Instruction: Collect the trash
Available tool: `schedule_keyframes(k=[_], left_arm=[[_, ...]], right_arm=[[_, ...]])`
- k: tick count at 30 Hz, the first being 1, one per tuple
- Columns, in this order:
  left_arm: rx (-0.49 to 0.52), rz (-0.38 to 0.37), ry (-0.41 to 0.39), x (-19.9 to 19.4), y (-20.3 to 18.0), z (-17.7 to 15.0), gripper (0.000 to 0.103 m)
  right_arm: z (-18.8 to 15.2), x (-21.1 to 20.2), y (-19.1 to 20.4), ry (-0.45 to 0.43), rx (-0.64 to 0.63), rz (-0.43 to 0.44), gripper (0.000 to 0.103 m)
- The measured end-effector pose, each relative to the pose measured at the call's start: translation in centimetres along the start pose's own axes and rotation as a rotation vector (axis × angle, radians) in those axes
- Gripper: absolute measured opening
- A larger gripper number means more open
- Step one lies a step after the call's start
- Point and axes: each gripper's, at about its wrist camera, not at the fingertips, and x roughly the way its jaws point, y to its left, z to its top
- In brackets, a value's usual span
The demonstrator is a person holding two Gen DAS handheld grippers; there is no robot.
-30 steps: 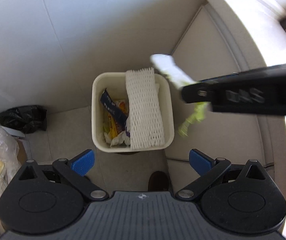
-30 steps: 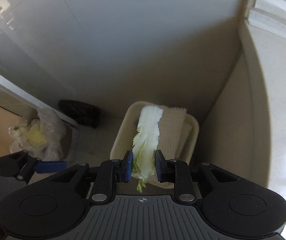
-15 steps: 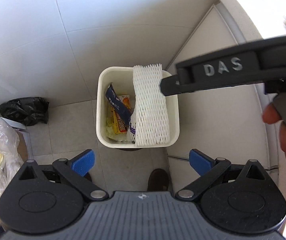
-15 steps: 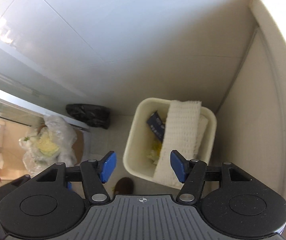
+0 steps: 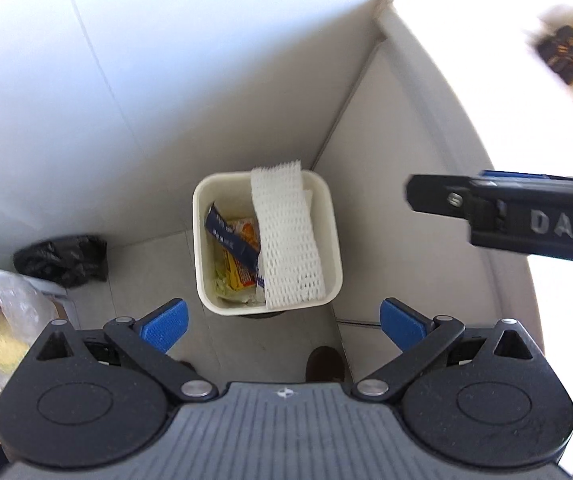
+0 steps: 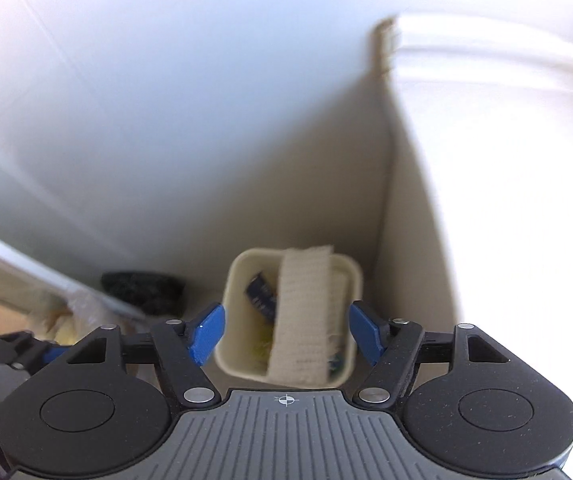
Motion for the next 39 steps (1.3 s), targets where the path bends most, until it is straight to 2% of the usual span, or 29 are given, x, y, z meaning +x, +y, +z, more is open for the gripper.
schedule_keyframes(k=[9, 16, 24, 39], left_arm=[[0.063, -0.056, -0.023, -5.1, -2.1, -0.1, 0.103], [0.126, -0.023, -0.077, -7.5, -4.4, -1.2, 0.103], [0.161, -0.021, -0.120, -8.7, -5.3, -1.9, 0.103], [0.227, -0.043, -0.115, -9.0, -6.6, -2.3, 0.103]], right_arm=[[-2.6, -9.4, -1.8, -0.155, 0.105, -0.152, 0.085], [-4.7, -13.5, -2.5, -0.238, 0.150, -0.290, 0.090], [-6.5, -15.6, -3.7, -0.273, 0.236, -0.355, 0.091], [-8.1, -16.4, -3.1, -0.274, 0.284, -0.394, 0.092]])
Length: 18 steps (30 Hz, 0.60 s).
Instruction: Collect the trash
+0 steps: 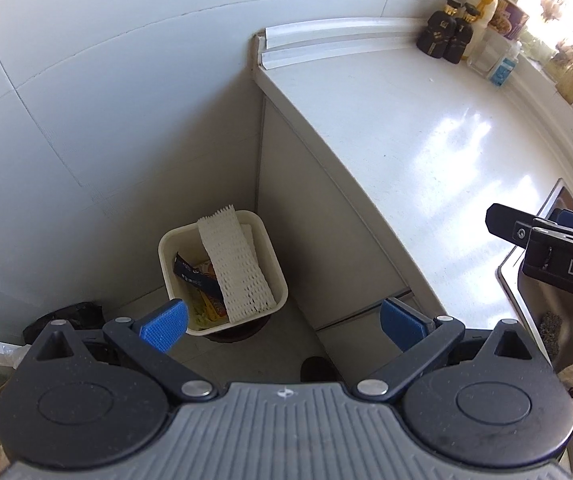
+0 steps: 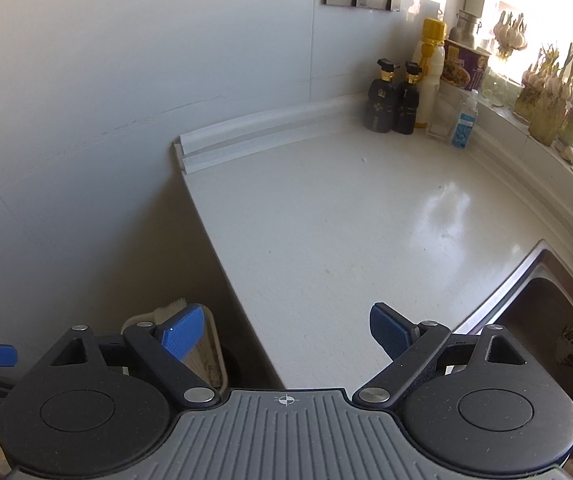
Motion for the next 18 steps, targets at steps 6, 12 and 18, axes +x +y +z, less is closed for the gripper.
schedule_keyframes(k=[6, 12, 18], left_arm=[[-0.006, 0.005, -0.009, -0.23, 0.13, -0.15, 0.103], [-0.020, 0.006, -0.008, -0.18, 0.24, -0.14, 0.103], [-0.028, 0.005, -0.007, -0.09, 0.53, 0.11, 0.103]], right_arm=[[-0.11, -0.08, 0.11, 0.002, 0.002, -0.002, 0.092], [-0.12, 0.21, -0.03, 0.011, -0.003, 0.008, 0.092], [-0.06, 0.46, 0.03, 0.020, -0.016, 0.015, 0.092]])
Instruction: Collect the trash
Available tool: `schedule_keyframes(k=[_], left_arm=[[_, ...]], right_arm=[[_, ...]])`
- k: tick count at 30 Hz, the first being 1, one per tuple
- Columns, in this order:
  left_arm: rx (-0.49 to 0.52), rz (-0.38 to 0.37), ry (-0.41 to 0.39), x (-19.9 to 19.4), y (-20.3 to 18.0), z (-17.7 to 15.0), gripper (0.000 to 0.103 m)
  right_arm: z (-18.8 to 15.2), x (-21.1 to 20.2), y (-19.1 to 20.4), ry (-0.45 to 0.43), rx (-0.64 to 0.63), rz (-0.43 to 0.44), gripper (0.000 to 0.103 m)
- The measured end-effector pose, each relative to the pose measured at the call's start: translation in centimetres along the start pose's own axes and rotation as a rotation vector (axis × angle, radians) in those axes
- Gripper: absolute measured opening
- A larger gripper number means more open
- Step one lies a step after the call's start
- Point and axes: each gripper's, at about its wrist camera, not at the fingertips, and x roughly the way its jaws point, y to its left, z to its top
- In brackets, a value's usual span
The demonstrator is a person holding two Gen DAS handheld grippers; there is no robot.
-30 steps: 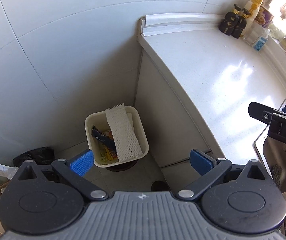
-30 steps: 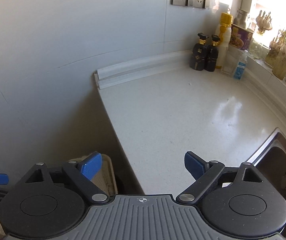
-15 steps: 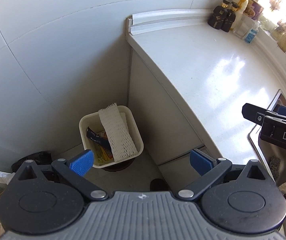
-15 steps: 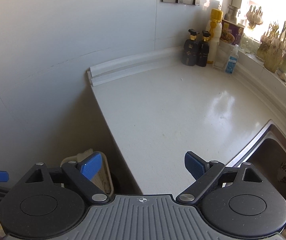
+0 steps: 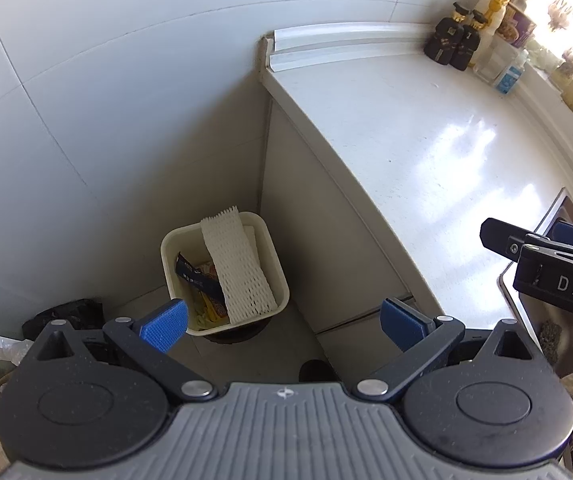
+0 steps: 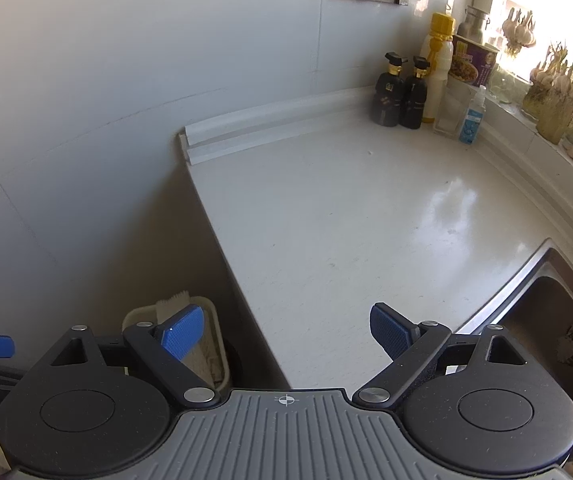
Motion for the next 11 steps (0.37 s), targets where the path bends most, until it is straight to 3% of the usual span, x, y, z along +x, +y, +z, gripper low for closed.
schedule_keyframes(k=[11], left_arm=[[0.008, -0.008, 0.012, 0.43, 0.07, 0.18, 0.103]], right_arm=[[0.06, 0.67, -0.31, 0.017, -0.009, 0.013, 0.092]])
